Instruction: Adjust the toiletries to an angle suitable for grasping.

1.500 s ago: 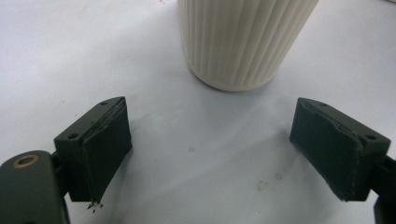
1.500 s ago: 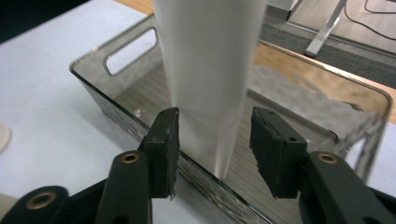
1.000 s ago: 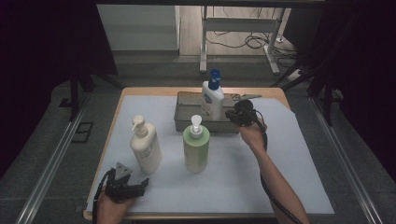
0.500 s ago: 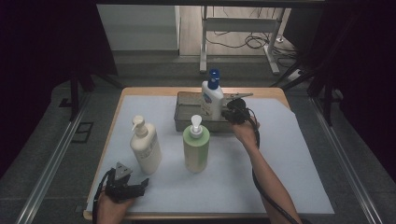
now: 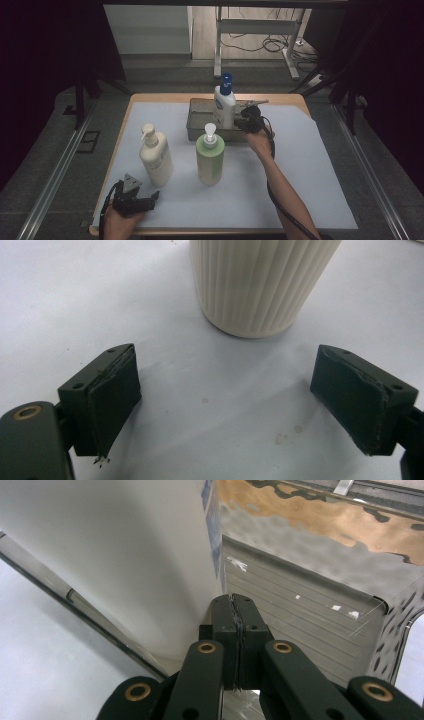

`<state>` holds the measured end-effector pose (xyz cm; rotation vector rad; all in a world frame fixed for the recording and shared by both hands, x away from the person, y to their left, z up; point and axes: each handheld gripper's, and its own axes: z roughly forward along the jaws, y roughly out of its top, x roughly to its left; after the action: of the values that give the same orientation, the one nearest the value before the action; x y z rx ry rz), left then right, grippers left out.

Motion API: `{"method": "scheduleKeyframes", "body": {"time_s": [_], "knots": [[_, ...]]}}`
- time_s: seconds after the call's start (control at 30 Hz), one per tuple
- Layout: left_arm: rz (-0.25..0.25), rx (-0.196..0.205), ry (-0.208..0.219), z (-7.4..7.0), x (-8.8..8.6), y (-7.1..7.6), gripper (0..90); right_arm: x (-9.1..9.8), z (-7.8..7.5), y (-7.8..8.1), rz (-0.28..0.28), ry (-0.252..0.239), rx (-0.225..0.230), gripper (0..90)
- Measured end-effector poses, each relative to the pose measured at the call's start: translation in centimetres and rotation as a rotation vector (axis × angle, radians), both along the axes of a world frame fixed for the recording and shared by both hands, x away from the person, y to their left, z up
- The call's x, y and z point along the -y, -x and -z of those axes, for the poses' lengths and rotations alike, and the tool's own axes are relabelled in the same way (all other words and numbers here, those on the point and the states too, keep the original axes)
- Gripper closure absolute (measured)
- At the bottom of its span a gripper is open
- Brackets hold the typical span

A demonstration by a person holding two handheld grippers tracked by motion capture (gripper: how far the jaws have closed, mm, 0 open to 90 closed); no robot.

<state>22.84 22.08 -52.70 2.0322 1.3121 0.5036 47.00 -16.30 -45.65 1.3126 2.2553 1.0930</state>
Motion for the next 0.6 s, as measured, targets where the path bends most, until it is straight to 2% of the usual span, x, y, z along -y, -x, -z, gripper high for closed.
{"method": "scheduleKeyframes", "body": {"time_s": [0.07,0.6], "knots": [[0.002,0.001,-0.002,0.0,0.0,0.0,12.2,0.1,-0.1,-0.3,0.004,-0.021,-0.010,89.4],[0.000,-0.001,-0.001,0.0,0.0,0.0,12.1,-1.8,-0.1,-0.9,-0.010,0.041,-0.014,88.5]]}}
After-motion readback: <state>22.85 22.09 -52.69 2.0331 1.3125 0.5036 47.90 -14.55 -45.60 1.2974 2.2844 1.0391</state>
